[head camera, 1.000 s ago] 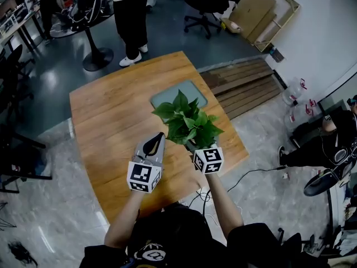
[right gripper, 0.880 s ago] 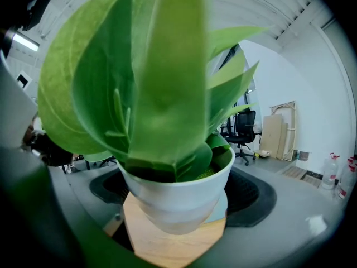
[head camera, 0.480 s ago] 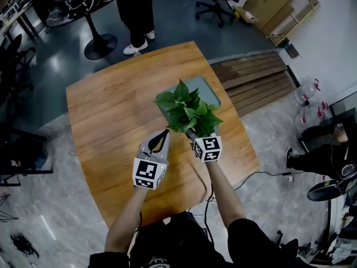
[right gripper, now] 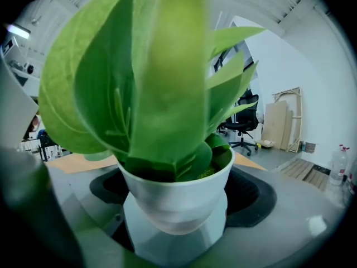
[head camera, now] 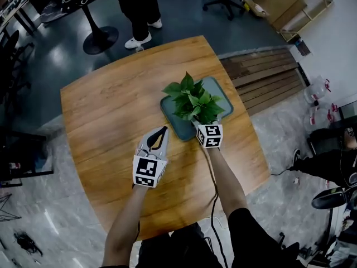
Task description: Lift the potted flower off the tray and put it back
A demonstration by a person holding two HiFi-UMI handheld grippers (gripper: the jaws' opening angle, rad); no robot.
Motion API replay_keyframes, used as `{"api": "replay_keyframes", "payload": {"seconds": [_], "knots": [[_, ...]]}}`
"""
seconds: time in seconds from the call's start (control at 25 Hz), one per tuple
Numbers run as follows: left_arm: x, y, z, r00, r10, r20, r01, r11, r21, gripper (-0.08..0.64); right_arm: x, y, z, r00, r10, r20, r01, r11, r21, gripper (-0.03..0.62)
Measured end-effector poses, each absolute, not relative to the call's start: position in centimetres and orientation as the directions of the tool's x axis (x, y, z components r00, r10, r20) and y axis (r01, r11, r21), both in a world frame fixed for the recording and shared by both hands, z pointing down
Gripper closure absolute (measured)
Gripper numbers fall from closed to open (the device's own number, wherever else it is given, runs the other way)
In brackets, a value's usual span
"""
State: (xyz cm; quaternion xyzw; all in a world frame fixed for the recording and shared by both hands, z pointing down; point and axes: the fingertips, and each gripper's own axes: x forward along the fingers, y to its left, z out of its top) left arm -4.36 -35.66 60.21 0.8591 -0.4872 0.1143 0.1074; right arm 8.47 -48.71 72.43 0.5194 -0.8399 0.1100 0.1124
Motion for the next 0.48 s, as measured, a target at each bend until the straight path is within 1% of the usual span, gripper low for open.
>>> {"api": "replay_keyframes", "payload": {"seconds": [0.16,0.28,0.48], "knots": [[-5.1,-35.0,61.5,0.497,-0.812,0.306,-0.864,-0.494,0.095,0.563,9.2,-51.7,75.6,-0.386,-0.863,0.325,-0.920,0.386,-0.069,0.080],[-5.5,-34.9,62.5,0.499,-0.808,0.314,-0.864,-0.492,0.106,0.563,8.6,-53.3,76.8,-0.373,-0.858,0.352,-0.923,0.383,-0.043,0.080],[-5.2,-35.0,62.2,0.508,-0.806,0.305,-0.860,-0.493,0.130,0.563,8.4,-52.7,77.6,-0.345,-0.849,0.401,-0.929,0.370,-0.016,0.080]]}}
